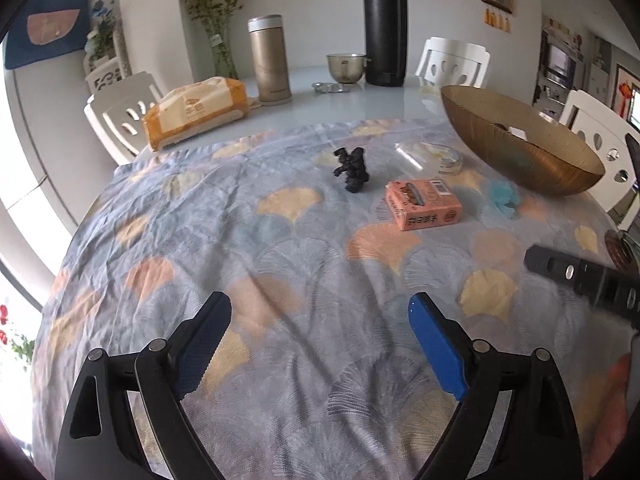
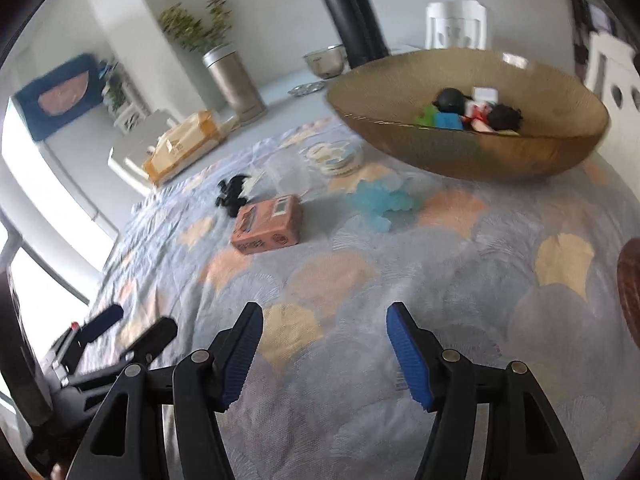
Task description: Organize rigid objects
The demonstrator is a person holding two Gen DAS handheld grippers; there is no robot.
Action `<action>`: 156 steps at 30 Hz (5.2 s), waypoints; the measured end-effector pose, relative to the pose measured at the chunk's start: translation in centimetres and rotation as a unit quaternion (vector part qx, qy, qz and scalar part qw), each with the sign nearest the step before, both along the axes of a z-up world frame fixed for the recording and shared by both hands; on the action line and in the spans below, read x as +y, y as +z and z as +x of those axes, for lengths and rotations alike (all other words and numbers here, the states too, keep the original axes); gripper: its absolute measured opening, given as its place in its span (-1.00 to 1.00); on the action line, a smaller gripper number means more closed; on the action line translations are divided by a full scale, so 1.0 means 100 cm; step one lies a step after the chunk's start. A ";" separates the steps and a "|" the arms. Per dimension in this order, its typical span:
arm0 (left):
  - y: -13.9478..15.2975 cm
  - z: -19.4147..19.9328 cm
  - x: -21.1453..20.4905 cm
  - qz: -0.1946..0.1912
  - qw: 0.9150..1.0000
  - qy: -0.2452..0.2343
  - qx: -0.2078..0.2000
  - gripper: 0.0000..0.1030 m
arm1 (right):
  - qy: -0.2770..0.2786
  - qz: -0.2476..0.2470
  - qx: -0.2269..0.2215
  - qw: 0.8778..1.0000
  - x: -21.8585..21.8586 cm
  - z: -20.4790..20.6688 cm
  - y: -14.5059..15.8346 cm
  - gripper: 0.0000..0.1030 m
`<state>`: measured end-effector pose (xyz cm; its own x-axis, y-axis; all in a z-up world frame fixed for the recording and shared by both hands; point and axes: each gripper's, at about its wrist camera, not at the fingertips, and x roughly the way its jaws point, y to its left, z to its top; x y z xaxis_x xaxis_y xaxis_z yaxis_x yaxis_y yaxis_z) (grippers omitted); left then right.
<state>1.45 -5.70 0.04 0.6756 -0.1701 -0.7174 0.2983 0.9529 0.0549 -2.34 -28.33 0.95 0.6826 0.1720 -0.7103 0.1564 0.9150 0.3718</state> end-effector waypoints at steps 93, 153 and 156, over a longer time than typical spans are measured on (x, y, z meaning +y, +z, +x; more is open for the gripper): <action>-0.009 0.009 0.007 -0.029 0.997 -0.041 0.066 -0.22 | 0.143 -0.135 -0.030 0.980 0.059 -0.013 0.004 -0.22; -0.011 0.004 -0.005 0.009 0.999 -0.021 0.035 -0.22 | 0.145 0.032 0.009 0.989 0.021 -0.005 -0.005 0.86; -0.010 0.003 -0.005 0.005 0.999 -0.024 0.035 -0.22 | 0.126 -0.014 0.016 0.992 0.029 -0.003 -0.005 0.86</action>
<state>1.78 -6.16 -1.00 0.6149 -0.1944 -0.7643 0.3472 0.9369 0.0410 -2.61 -25.46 0.46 0.5964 0.3153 -0.7382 -0.0678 0.9361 0.3451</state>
